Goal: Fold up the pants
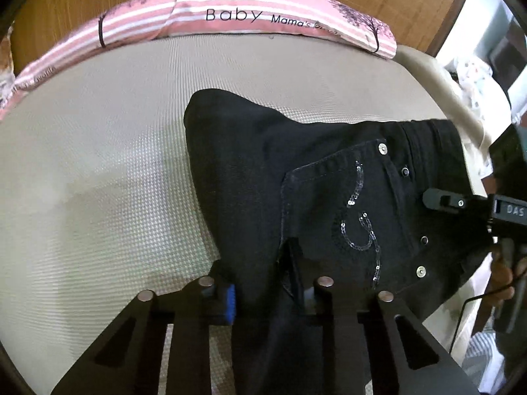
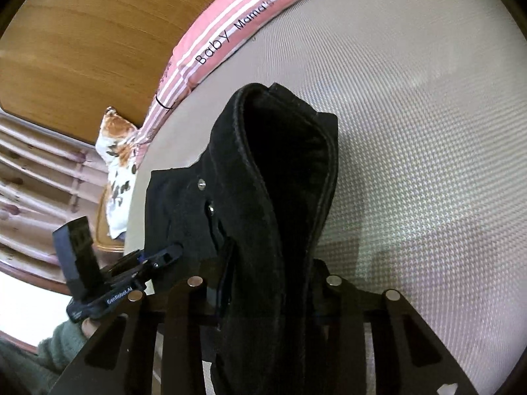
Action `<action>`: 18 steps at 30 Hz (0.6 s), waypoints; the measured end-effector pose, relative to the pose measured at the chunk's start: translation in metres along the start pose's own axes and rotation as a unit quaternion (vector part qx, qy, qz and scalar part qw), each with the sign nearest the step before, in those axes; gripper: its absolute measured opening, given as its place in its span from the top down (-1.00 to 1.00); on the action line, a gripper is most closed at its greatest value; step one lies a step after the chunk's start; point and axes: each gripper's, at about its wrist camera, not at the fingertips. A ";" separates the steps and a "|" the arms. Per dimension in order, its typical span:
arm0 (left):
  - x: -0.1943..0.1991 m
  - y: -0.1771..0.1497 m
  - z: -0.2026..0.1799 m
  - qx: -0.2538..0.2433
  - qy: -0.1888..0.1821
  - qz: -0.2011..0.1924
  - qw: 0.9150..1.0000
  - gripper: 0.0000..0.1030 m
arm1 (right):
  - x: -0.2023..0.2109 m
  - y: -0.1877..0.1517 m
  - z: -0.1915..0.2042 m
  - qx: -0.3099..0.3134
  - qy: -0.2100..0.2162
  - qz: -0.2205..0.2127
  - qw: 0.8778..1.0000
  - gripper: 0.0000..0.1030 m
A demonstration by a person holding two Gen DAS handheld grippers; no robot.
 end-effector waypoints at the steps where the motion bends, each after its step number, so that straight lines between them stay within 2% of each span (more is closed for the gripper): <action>1: 0.002 0.000 0.000 0.000 0.002 -0.002 1.000 0.57 | 0.002 0.000 0.002 -0.001 -0.001 -0.002 1.000 0.42; 10: 0.026 0.002 0.006 -0.003 0.006 -0.023 1.000 0.66 | 0.011 -0.004 0.031 -0.002 0.004 -0.013 1.000 0.47; 18: 0.049 0.000 0.038 0.018 0.028 -0.032 0.999 0.67 | -0.013 -0.009 0.064 0.004 0.028 0.007 1.000 0.49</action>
Point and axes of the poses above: each gripper's, at about its wrist camera, not at the fingertips, and x roughly against the way its jaws point, z to its left, y to its top, and after that the axes turned 11 degrees about -z, right-handed
